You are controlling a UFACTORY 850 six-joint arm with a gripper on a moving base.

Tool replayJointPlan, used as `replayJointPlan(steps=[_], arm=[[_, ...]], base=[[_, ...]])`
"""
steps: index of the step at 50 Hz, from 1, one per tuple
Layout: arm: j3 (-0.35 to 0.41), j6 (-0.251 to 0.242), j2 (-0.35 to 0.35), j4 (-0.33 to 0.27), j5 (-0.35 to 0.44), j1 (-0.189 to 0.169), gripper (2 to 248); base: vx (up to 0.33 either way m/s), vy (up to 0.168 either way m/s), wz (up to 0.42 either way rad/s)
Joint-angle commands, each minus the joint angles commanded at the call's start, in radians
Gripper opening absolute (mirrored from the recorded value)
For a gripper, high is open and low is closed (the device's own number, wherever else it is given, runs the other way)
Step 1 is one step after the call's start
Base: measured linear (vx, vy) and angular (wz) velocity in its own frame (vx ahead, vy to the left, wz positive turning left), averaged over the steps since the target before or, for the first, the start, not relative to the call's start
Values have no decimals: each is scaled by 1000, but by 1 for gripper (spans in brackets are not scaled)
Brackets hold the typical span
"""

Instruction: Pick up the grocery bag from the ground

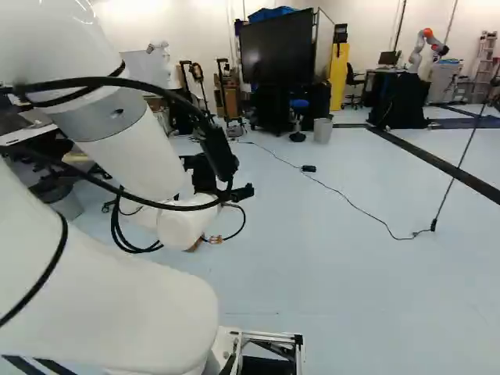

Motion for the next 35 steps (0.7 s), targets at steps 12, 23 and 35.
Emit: replayJointPlan(steps=[12,23,35], arm=[[0,0,0,0,0,0,247],[0,0,0,0,0,0,247],[0,0,0,0,0,0,247]], base=[[190,65,303],[184,64,291],[183,69,307]])
